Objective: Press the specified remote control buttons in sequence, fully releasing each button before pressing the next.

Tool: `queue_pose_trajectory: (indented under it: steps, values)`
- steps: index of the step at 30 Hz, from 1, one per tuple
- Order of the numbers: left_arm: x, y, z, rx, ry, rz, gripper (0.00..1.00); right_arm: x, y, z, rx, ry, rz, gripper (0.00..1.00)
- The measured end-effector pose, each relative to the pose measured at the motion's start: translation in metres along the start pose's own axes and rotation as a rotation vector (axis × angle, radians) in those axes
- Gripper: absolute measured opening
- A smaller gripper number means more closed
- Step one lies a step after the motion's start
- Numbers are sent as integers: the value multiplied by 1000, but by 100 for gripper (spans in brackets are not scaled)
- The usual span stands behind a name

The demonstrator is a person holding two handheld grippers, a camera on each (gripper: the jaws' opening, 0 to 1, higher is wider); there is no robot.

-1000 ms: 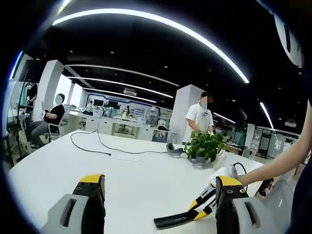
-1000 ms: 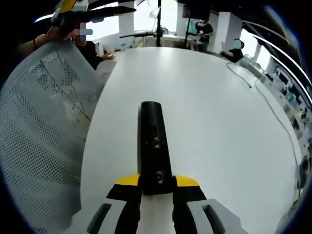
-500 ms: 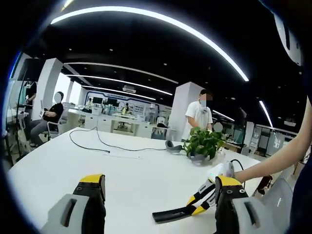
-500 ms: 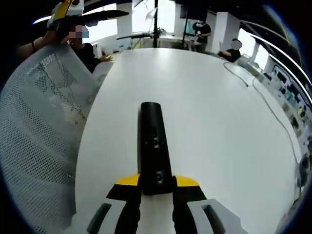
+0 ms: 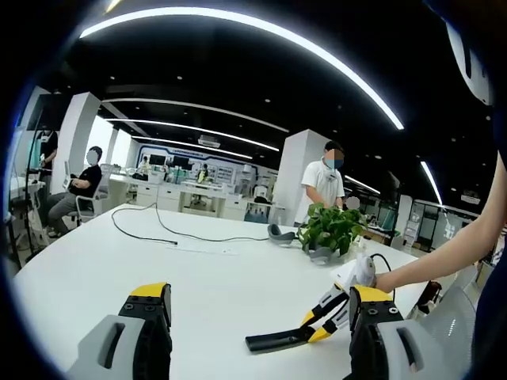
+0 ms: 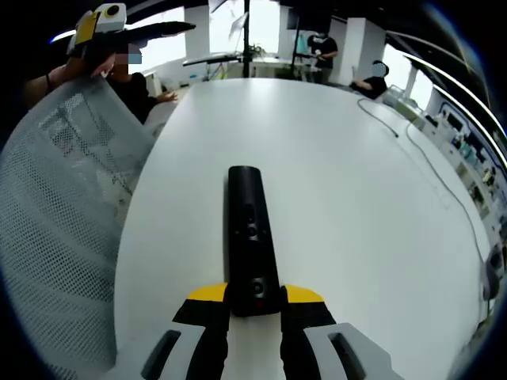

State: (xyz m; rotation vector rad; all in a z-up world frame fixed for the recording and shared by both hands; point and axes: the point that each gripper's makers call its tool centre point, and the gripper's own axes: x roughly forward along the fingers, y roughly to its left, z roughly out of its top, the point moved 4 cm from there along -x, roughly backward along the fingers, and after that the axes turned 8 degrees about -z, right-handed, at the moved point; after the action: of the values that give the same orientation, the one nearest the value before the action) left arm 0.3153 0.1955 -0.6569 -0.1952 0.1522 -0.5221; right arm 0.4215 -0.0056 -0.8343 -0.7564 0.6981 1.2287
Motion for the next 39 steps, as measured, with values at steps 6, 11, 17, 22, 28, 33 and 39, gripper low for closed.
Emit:
queue_pose_trajectory:
  steps: [6,11,17,22,28,33,39]
  values:
    - [1,-1,0,0,7,-1,97,1,-4,2,-9,15,7,22]
    - [1,-1,-2,1,17,-4,97,2,-7,2,-21,26,14,22]
    - [1,0,-3,1,18,-3,97,3,-9,2,-30,35,22,22]
    - [1,1,-4,3,17,-1,97,3,-10,3,-33,41,26,22]
    - [1,2,-5,4,19,0,97,5,-15,4,-38,50,29,22]
    - [1,3,-5,3,18,1,97,5,-19,4,-41,55,31,22]
    - [1,2,-6,4,23,1,97,6,-25,4,-35,56,30,22]
